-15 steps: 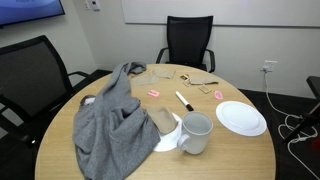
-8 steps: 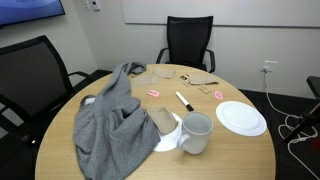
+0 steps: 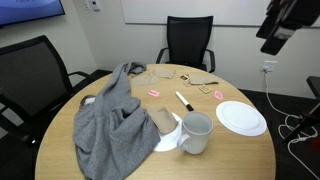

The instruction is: Move the mug to the right, pick the pen and put it in the mug

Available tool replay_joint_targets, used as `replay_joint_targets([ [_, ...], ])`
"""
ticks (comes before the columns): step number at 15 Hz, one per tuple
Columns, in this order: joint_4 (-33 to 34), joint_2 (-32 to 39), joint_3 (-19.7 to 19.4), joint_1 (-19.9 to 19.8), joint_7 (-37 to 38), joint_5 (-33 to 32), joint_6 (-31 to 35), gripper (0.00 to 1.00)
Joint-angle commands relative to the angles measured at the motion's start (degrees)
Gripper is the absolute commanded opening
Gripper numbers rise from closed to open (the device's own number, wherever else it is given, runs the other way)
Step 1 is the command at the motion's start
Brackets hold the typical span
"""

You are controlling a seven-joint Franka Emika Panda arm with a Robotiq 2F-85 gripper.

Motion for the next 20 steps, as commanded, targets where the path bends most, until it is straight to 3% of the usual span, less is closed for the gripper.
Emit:
replay_joint_targets([
  [1, 2.49, 7.40, -0.57, -0.73, 0.14, -1.87, 3.39, 1.00],
  [9, 7.95, 21.19, -2.69, -1.91, 1.79, -10.05, 8.69, 1.00],
  [20, 17.90, 38.21, -5.90, -0.05, 1.99, -8.63, 10.86, 1.00],
])
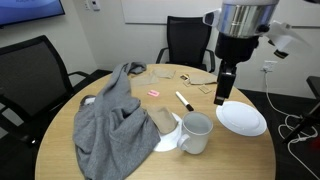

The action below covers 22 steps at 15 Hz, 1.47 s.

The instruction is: Move the mug to the right, pick the pen and put it in the mug

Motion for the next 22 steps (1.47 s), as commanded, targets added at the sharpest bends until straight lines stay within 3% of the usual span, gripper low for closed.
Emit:
replay_joint_targets([
  [1, 3.85, 6.14, -1.71, 1.36, 1.68, 0.33, 1.68, 1.00],
  [5, 6.63, 10.58, -1.01, 0.95, 1.26, 2.35, 3.26, 1.00],
  [12, 5.53, 9.63, -1.20, 0.68, -0.58, 1.67, 1.67, 1.00],
  [22, 9.86, 13.51, 1.19, -0.65, -1.56, 3.82, 2.90, 1.00],
])
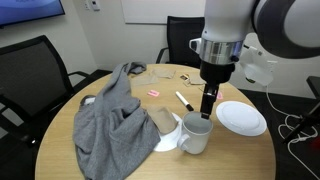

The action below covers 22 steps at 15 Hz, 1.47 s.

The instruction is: Move the mug to the right, pick the pen and put it in the mug

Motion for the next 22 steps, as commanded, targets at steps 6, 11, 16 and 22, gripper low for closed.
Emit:
replay_joint_targets([
  [6, 5.75, 6.29, 0.15, -0.21, -1.00, 1.33, 3.88, 1.00],
  [11, 9.74, 10.30, -0.46, 0.30, -0.43, 1.26, 2.98, 1.00],
  [16, 12.12, 12.73, -0.55, 0.47, -0.48, 1.16, 2.76, 0.66],
  [22, 12.89, 13.58, -0.63, 1.23, -0.47, 0.93, 2.36, 0.18],
])
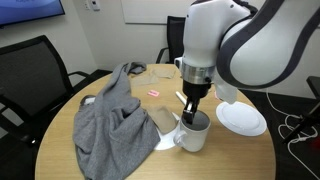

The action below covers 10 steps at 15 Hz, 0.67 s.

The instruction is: Move the mug to the right, pick the pen and put it in the mug

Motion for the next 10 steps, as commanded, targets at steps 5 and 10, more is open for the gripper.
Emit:
replay_joint_targets([
  [5, 0.20, -0.43, -0.42, 1.21, -0.22, 0.62, -1.16, 0.00],
  [10, -1.97, -3.47, -0.16, 1.47, -0.09, 0.74, -3.20, 0.03],
])
